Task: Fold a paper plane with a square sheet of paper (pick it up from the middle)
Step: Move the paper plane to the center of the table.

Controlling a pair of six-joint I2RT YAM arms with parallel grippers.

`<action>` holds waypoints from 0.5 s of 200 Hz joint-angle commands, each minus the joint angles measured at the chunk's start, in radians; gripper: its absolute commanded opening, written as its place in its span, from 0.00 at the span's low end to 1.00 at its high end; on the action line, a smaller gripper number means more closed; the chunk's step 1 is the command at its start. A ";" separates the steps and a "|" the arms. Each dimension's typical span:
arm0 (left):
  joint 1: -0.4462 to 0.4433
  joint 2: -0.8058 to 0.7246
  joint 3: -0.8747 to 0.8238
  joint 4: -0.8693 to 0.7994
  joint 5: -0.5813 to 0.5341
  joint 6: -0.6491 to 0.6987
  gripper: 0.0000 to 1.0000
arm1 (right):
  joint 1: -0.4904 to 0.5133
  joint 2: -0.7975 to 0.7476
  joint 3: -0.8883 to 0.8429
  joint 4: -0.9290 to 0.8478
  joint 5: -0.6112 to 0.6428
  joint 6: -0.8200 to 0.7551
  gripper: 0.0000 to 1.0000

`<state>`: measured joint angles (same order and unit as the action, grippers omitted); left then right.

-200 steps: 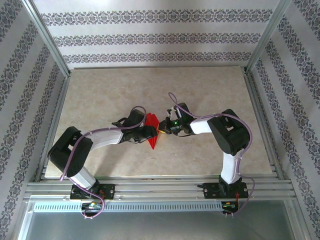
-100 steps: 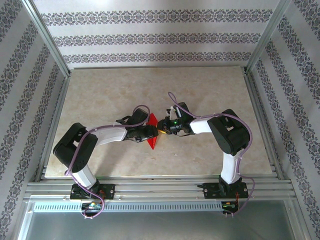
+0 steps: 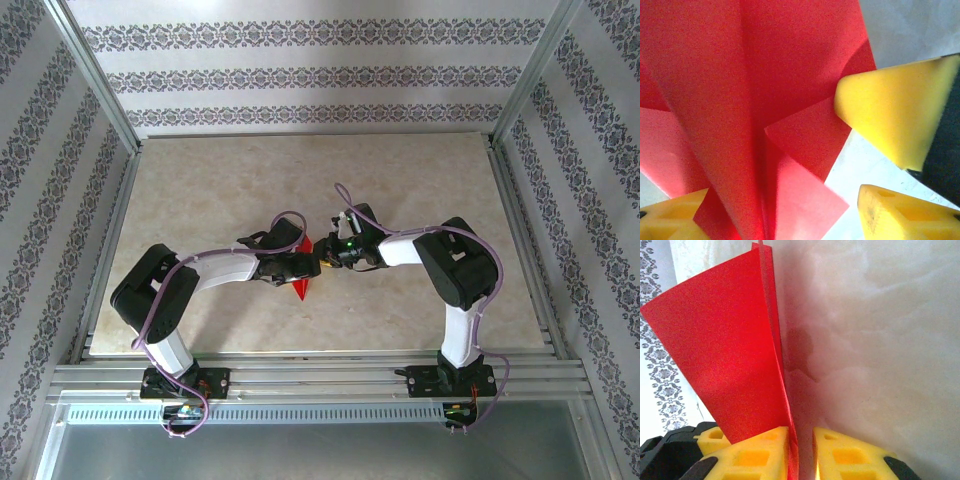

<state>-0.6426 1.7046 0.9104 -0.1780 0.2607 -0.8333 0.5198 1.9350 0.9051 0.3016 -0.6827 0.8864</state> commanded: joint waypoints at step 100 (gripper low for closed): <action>-0.014 -0.052 0.024 -0.103 -0.129 0.020 0.44 | 0.016 0.022 0.034 -0.091 0.015 -0.041 0.16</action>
<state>-0.6426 1.6852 0.9104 -0.2039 0.1951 -0.8223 0.5217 1.9438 0.9211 0.2413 -0.6811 0.8665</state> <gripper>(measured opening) 0.457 0.161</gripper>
